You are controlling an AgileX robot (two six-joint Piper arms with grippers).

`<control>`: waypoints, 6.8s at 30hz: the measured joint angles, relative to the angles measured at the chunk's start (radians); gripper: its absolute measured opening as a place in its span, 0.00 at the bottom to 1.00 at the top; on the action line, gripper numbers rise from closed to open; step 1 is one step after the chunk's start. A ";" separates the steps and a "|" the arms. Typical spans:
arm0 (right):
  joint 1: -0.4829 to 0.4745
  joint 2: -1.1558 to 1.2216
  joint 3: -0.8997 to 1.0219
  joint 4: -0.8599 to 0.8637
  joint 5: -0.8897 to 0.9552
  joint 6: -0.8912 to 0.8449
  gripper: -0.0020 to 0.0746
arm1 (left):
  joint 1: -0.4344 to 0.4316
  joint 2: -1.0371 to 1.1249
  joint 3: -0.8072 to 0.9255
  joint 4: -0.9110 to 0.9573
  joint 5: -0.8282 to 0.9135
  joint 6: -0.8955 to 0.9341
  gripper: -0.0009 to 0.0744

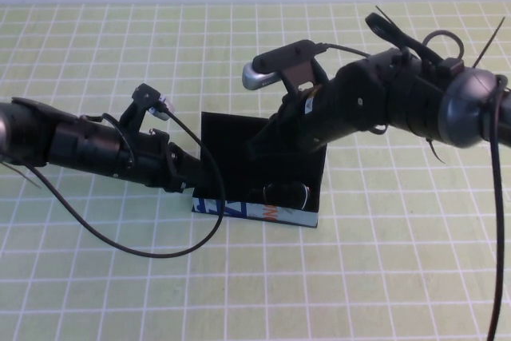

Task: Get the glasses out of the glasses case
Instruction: Pick up the glasses from the glasses case, then place the glasses on the table

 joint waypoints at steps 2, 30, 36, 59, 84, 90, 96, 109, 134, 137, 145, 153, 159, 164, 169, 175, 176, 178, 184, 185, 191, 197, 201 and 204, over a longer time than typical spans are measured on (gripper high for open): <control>-0.009 0.026 -0.036 0.009 0.014 0.000 0.00 | 0.000 0.000 0.000 0.000 0.000 0.000 0.01; -0.040 0.172 -0.207 0.051 0.203 -0.035 0.00 | 0.001 -0.055 0.000 0.056 0.000 -0.023 0.01; -0.040 0.112 -0.232 0.092 0.298 -0.153 0.00 | 0.002 -0.069 0.000 0.062 -0.001 -0.039 0.01; -0.014 0.090 -0.236 0.242 0.569 -0.871 0.36 | 0.033 -0.069 0.000 0.065 -0.057 -0.073 0.01; 0.006 0.129 -0.236 0.222 0.468 -0.931 0.38 | 0.033 -0.067 0.000 0.065 -0.068 -0.073 0.01; 0.006 0.156 -0.236 0.214 0.444 -0.933 0.38 | 0.033 -0.067 0.000 0.065 -0.068 -0.073 0.01; 0.006 0.157 -0.236 0.195 0.414 -0.933 0.39 | 0.033 -0.067 0.000 0.065 -0.068 -0.073 0.01; 0.006 0.158 -0.242 0.187 0.436 -0.933 0.45 | 0.033 -0.067 0.000 0.065 -0.068 -0.073 0.01; 0.006 0.194 -0.284 0.163 0.469 -0.918 0.48 | 0.033 -0.067 0.000 0.065 -0.068 -0.073 0.01; 0.006 0.199 -0.284 0.163 0.469 -0.918 0.48 | 0.033 -0.067 0.000 0.065 -0.068 -0.073 0.01; 0.006 0.209 -0.286 0.159 0.467 -0.918 0.47 | 0.033 -0.067 0.000 0.065 -0.068 -0.073 0.01; 0.006 0.212 -0.286 0.155 0.463 -0.918 0.33 | 0.033 -0.067 0.000 0.065 -0.068 -0.073 0.01; 0.006 0.214 -0.287 0.151 0.463 -0.915 0.26 | 0.033 -0.067 0.000 0.065 -0.067 -0.073 0.01; 0.006 0.214 -0.288 0.154 0.463 -0.915 0.14 | 0.033 -0.067 0.000 0.065 -0.067 -0.073 0.01; 0.007 0.210 -0.296 0.159 0.477 -0.915 0.05 | 0.033 -0.067 0.000 0.065 -0.060 -0.073 0.01; 0.007 0.214 -0.370 0.138 0.565 -0.858 0.05 | 0.033 -0.067 0.000 0.061 -0.024 -0.073 0.01; 0.007 0.214 -0.393 0.136 0.591 -0.846 0.04 | 0.033 -0.072 0.000 0.058 -0.021 -0.073 0.01; 0.007 0.214 -0.437 0.134 0.638 -0.827 0.04 | 0.033 -0.086 0.000 0.051 -0.020 -0.073 0.01; 0.007 0.214 -0.557 0.128 0.738 -0.759 0.04 | 0.033 -0.138 -0.009 0.051 0.007 -0.086 0.01; 0.007 0.214 -0.570 0.125 0.739 -0.741 0.04 | 0.033 -0.147 -0.011 0.051 0.008 -0.090 0.01; 0.007 0.144 -0.584 0.090 0.745 -0.636 0.04 | 0.033 -0.220 -0.011 0.044 0.031 -0.104 0.01; -0.073 0.033 -0.587 0.043 0.747 -0.454 0.04 | 0.033 -0.310 -0.011 0.042 0.049 -0.115 0.01; -0.204 -0.033 -0.563 0.059 0.747 -0.343 0.04 | 0.033 -0.353 -0.011 0.042 0.058 -0.127 0.01; -0.332 -0.080 -0.470 0.122 0.747 -0.290 0.04 | 0.033 -0.373 -0.011 0.054 0.062 -0.162 0.01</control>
